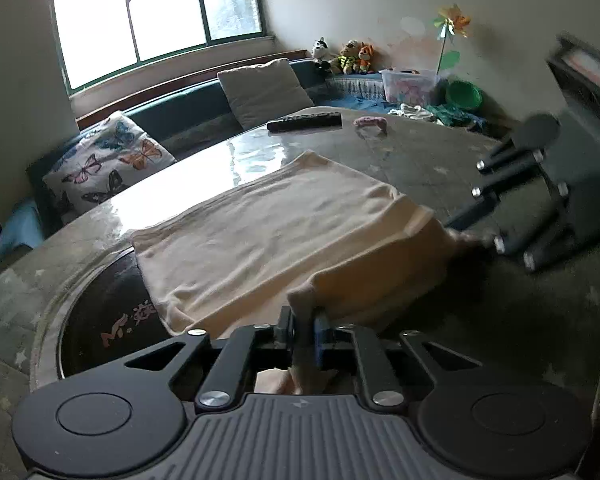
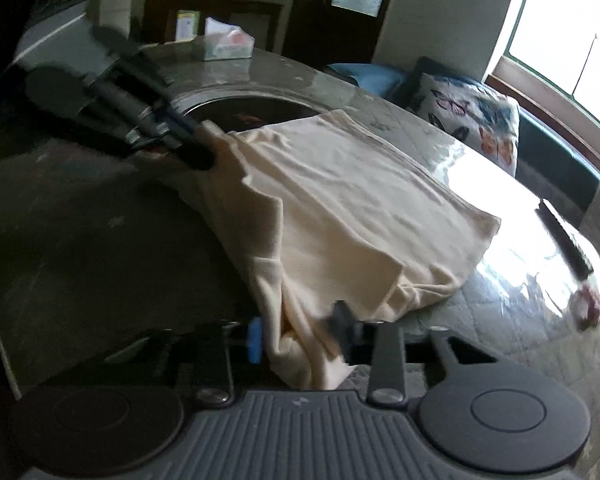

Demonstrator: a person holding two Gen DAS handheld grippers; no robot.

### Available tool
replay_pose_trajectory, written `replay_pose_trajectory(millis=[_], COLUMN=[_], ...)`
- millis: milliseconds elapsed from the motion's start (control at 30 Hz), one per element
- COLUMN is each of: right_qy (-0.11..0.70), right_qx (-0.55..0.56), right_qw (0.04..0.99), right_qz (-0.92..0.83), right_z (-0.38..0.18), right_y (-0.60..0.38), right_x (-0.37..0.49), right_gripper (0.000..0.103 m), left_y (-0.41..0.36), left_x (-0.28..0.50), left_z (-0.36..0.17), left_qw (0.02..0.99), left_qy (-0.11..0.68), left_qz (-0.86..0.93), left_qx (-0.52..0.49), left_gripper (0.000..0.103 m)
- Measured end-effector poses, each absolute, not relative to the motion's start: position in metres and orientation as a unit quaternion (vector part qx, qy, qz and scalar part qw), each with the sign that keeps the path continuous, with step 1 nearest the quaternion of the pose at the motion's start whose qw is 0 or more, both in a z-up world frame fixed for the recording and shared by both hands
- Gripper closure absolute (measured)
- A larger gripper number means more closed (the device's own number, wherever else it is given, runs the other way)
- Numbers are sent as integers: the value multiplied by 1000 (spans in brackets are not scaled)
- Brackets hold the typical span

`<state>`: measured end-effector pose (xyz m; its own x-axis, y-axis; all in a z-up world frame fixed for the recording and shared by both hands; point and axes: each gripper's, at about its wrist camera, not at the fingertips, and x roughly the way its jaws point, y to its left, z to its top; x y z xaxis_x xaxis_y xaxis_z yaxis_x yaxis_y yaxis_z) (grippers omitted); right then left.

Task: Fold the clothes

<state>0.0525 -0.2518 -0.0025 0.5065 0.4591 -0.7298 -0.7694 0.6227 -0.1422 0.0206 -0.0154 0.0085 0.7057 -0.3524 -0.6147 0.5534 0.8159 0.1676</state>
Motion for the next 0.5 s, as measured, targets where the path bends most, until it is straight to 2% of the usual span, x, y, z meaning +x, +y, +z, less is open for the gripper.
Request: replay_pose_trajectory(millis=[67,200,300,433,467,500], right_qy=[348,353,353,345,344,343], right_qx=[-202,-178,-167,-162,-161,-158], right_qw=[836,839,842,847,848,850], right_qz=[372,374,374,370,369,368], right_z=[3,10,16,23,23,24], right_y=[-256,-258,-258,-257,-256,-256], right_x=[61,71,75,78,79,78], right_gripper=[88,92,92,92,93,93], left_y=[-16,-18,-16,-14,-14,-14], left_x=[12,-3,-10,-13,-14,-14], left_z=[6,-1,-8,-16,-18,-18], left_qw=[906,904,902,898,896,895], left_qy=[287,281,278,270,269,266], left_qz=[-251,-243,-235,-228,-230,-229], left_qx=[183,213,234,264,270,274], left_gripper=[86,76,72,73,75,84])
